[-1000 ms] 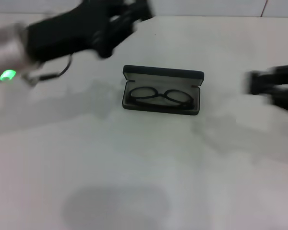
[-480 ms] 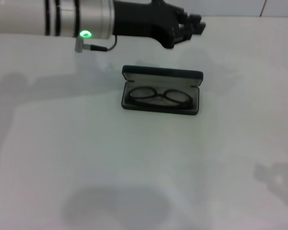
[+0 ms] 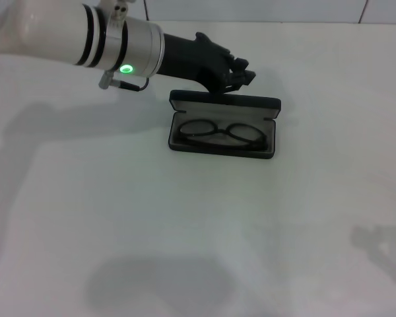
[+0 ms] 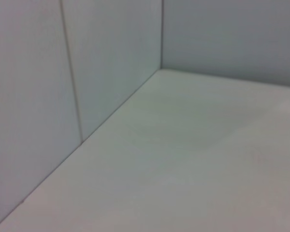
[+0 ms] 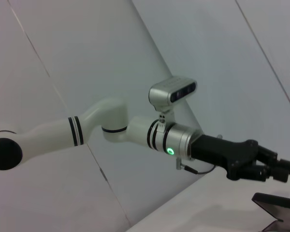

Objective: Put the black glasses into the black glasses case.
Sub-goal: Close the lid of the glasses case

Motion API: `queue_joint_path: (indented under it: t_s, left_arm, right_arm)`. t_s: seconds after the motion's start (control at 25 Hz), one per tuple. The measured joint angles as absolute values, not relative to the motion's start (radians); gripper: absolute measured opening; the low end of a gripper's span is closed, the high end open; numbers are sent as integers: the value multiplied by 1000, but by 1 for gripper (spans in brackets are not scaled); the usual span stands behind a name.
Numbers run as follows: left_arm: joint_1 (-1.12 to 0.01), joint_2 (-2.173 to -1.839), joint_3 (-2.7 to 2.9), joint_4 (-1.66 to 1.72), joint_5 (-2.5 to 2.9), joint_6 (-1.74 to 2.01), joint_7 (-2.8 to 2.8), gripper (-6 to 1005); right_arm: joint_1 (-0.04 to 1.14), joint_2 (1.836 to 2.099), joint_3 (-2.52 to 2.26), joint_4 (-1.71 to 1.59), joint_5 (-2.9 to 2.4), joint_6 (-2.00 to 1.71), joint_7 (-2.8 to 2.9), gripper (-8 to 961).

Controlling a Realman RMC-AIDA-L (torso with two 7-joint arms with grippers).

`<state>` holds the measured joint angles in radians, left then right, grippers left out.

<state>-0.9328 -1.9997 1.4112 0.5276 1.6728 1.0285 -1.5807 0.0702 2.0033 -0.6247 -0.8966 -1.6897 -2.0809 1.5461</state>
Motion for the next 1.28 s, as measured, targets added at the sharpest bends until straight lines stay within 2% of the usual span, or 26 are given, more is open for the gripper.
queue_joint_path:
  t_s: [0.68,1.28]
  left_arm:
    - [-905,-2037,1411,525,1763,953,-1583,231]
    - [-905,-2042,1420,525,1788,991,-1591,230]
  right_arm:
    - [108,2003,-634,-850,-1719,-2035,1533,151]
    - [123,2003,-633,-825,-1723,-2022,1520,161]
